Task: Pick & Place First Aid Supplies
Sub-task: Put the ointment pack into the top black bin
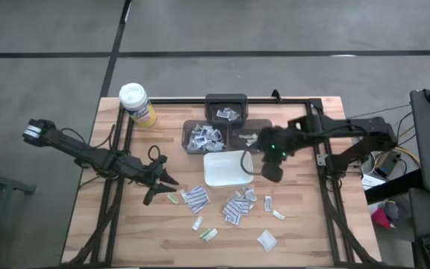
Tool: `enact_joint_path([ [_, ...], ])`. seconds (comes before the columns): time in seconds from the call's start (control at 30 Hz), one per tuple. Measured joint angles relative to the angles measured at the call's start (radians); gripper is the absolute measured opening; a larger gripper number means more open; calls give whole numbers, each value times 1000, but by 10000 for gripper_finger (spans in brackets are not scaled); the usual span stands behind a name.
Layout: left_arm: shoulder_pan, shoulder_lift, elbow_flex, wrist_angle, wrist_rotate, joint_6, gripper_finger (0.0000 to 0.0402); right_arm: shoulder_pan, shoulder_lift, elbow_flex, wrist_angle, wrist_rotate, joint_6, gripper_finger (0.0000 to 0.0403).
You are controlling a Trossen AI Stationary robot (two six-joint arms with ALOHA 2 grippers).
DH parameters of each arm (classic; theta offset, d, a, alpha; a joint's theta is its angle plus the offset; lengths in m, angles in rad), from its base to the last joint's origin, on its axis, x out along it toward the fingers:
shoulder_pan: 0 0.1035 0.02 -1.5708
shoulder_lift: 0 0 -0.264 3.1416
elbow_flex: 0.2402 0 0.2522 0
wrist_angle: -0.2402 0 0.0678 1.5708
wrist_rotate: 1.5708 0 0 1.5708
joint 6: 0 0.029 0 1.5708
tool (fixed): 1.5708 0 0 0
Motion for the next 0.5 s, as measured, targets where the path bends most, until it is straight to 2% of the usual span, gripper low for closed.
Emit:
enact_joint_path([
  [0.23,0,0,0,0,0,0,117,84,-28,-151,6,-7,291,8],
  [0.37,0,0,0,0,0,0,117,114,-28,-224,15,-17,406,8],
  [0.5,0,0,0,0,0,0,117,130,-28,-292,24,-71,504,8],
])
